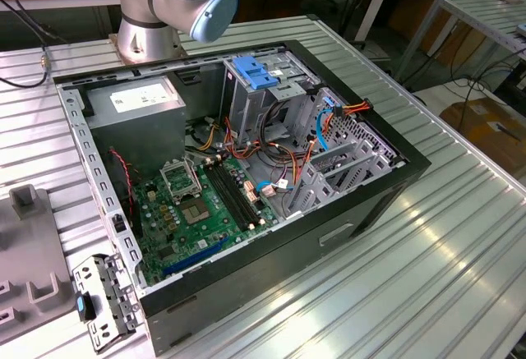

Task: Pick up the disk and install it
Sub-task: 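Pick up the disk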

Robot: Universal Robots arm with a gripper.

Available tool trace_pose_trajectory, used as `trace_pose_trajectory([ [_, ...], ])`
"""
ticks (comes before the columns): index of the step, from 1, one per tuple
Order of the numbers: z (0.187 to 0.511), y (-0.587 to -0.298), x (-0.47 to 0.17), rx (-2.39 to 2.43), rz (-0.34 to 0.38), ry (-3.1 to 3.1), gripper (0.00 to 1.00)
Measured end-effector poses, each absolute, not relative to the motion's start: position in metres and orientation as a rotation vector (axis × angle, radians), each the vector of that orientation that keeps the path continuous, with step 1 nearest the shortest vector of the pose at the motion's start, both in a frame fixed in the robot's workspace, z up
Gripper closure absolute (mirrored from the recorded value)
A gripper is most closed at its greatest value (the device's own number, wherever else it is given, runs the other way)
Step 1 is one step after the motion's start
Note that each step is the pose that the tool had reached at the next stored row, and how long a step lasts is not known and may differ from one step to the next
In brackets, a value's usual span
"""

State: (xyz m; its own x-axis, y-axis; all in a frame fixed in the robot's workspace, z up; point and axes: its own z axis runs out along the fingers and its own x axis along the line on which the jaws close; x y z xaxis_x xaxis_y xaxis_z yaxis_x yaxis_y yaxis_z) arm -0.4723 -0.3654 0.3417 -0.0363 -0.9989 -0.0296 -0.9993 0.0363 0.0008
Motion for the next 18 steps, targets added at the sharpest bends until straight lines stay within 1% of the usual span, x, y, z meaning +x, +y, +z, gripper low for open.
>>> trace_pose_trajectory([
  [18, 0.352, -0.365, -0.472, -2.166, 0.033, 2.246, 0.63],
])
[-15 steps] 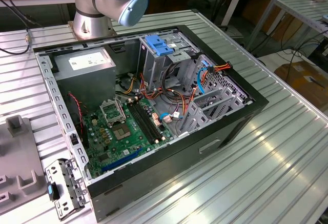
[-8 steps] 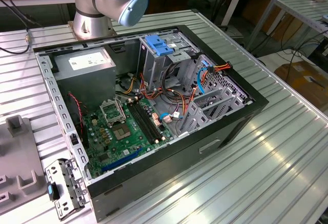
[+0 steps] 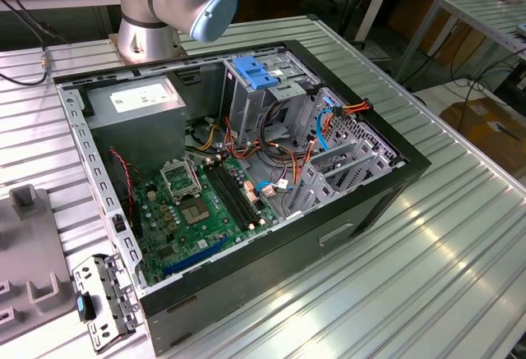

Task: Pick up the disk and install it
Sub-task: 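Pick up the disk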

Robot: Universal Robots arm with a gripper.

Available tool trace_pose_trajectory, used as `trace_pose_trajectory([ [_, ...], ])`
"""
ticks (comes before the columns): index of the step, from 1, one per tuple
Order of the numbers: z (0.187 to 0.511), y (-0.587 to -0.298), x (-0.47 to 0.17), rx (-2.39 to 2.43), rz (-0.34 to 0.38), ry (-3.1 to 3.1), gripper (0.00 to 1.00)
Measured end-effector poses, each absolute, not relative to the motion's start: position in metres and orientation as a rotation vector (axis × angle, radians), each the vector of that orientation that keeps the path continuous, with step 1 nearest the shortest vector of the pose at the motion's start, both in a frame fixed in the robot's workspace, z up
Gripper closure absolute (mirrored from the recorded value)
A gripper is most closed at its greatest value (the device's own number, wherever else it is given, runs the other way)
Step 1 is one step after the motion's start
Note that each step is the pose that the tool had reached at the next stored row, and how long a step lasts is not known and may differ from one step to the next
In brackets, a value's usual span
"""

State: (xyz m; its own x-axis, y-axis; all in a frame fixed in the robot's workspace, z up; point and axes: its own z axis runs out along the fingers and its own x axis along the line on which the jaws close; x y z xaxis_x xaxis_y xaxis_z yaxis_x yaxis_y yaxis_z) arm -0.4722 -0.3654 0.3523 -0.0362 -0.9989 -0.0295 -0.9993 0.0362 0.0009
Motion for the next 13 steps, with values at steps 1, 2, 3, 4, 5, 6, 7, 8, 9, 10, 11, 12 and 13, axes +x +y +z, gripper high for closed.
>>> trace_pose_trajectory([
  [1, 0.353, -0.3654, -0.4722, -2.166, 0.033, 2.246, 0.63],
  [2, 0.3536, -0.3654, -0.4723, -2.166, 0.033, 2.246, 0.63],
  [3, 0.3542, -0.3654, -0.4723, -2.166, 0.033, 2.246, 0.63],
  [4, 0.3549, -0.3654, -0.4723, -2.166, 0.033, 2.246, 0.63],
  [5, 0.3554, -0.3654, -0.4723, -2.166, 0.033, 2.246, 0.63],
  [6, 0.3559, -0.3654, -0.4723, -2.166, 0.033, 2.246, 0.63],
  [7, 0.3564, -0.3654, -0.4723, -2.166, 0.033, 2.246, 0.63],
  [8, 0.3571, -0.3654, -0.4722, -2.166, 0.033, 2.246, 0.63],
  [9, 0.3578, -0.3654, -0.4723, -2.166, 0.033, 2.246, 0.63],
  [10, 0.3587, -0.3654, -0.4723, -2.166, 0.033, 2.246, 0.63],
  [11, 0.3589, -0.3654, -0.4722, -2.166, 0.033, 2.246, 0.63],
  [12, 0.3593, -0.3654, -0.4723, -2.166, 0.033, 2.246, 0.63],
  [13, 0.3598, -0.3654, -0.4723, -2.166, 0.033, 2.246, 0.63],
])
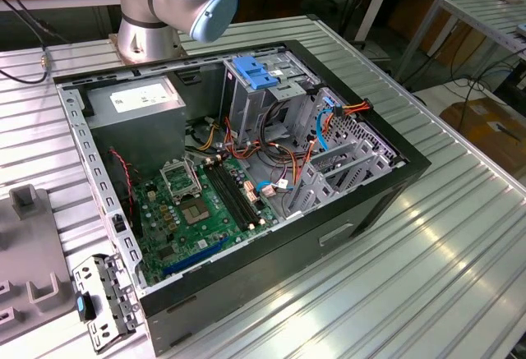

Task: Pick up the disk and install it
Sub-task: 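Pick up the disk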

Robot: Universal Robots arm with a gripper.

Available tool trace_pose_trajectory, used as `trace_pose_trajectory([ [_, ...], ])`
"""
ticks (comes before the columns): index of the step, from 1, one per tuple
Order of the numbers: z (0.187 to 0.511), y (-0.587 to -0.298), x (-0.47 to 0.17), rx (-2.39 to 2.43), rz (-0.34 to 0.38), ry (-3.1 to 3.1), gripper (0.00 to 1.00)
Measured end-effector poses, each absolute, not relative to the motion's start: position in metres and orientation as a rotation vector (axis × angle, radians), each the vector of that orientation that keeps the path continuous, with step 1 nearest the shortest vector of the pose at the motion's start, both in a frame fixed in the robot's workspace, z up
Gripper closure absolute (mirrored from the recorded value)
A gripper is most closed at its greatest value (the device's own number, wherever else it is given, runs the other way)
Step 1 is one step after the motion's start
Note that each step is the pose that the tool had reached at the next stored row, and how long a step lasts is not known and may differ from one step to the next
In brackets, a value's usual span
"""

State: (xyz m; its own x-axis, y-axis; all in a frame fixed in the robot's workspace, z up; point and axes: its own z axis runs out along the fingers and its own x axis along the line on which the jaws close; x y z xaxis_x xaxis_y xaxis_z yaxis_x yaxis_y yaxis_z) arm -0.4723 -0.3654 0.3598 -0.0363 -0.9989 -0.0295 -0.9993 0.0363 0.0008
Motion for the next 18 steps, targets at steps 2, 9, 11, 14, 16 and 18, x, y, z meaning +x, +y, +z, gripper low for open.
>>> trace_pose_trajectory([
  [2, 0.361, -0.365, -0.472, -2.166, 0.033, 2.246, 0.63],
  [9, 0.367, -0.365, -0.472, -2.166, 0.033, 2.246, 0.63],
  [11, 0.368, -0.365, -0.472, -2.166, 0.033, 2.246, 0.63],
  [14, 0.371, -0.365, -0.472, -2.166, 0.033, 2.246, 0.63],
  [16, 0.373, -0.365, -0.472, -2.166, 0.033, 2.246, 0.63],
  [18, 0.376, -0.365, -0.472, -2.166, 0.033, 2.246, 0.63],
])
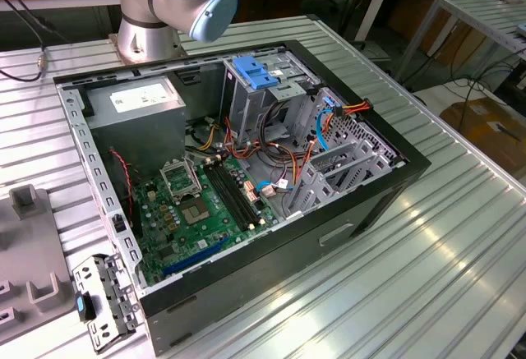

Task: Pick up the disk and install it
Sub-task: 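Pick up the disk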

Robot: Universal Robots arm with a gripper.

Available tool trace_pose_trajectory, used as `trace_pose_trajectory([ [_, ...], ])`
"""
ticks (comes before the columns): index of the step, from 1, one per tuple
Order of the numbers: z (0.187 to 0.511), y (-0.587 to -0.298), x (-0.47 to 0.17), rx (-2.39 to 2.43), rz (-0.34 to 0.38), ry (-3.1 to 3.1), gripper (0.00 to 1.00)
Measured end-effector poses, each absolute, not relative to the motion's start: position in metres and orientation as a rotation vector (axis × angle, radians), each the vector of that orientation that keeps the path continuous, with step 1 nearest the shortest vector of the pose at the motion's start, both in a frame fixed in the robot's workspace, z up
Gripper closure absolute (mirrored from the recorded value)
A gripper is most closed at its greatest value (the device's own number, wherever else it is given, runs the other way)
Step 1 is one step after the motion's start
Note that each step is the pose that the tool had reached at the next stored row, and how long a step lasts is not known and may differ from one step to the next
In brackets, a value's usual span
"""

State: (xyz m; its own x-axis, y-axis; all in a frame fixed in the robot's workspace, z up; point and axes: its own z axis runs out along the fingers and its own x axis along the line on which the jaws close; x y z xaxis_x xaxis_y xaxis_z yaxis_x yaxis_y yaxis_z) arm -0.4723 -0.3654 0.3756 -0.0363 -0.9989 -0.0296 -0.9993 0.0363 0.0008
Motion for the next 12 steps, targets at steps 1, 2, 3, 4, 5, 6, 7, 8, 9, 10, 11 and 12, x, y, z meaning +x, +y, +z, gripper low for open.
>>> trace_pose_trajectory([
  [1, 0.377, -0.365, -0.472, -2.166, 0.033, 2.246, 0.63],
  [2, 0.379, -0.365, -0.472, -2.166, 0.033, 2.246, 0.63],
  [3, 0.38, -0.365, -0.472, -2.166, 0.033, 2.246, 0.63],
  [4, 0.381, -0.365, -0.472, -2.166, 0.033, 2.246, 0.63],
  [5, 0.382, -0.365, -0.472, -2.166, 0.033, 2.246, 0.63],
  [6, 0.383, -0.365, -0.472, -2.166, 0.033, 2.246, 0.63],
  [7, 0.384, -0.365, -0.472, -2.166, 0.033, 2.246, 0.63],
  [8, 0.385, -0.365, -0.472, -2.166, 0.033, 2.246, 0.63],
  [9, 0.386, -0.365, -0.472, -2.166, 0.033, 2.246, 0.63],
  [10, 0.387, -0.365, -0.472, -2.166, 0.033, 2.246, 0.63],
  [11, 0.388, -0.365, -0.472, -2.166, 0.033, 2.246, 0.63],
  [12, 0.389, -0.365, -0.472, -2.166, 0.033, 2.246, 0.63],
])
